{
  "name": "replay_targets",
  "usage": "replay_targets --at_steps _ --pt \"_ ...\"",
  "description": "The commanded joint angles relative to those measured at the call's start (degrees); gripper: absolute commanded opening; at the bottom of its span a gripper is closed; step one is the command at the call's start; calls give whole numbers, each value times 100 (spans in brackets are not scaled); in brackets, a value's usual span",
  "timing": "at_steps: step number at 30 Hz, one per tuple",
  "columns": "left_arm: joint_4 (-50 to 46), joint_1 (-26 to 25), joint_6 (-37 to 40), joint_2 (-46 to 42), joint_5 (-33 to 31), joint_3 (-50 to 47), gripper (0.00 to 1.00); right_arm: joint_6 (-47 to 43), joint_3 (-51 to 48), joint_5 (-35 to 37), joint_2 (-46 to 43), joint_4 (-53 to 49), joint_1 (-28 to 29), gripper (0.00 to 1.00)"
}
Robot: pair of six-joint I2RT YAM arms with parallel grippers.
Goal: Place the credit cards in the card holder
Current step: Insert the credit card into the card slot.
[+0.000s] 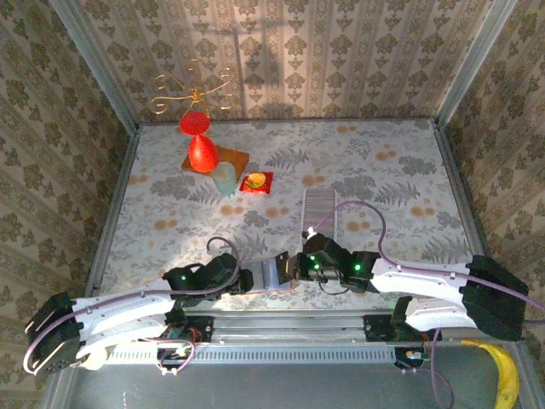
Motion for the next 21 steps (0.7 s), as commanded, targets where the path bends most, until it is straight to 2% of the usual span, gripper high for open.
replay_targets --at_steps 1,11,21 --pt "105 -13 85 103 49 144 65 142 160 437 224 251 165 0" --pt "51 -23 43 229 47 74 53 363 303 686 1163 1156 392 0" --pt "124 -23 -38 264 -7 -53 44 517 405 784 1523 1318 498 0"
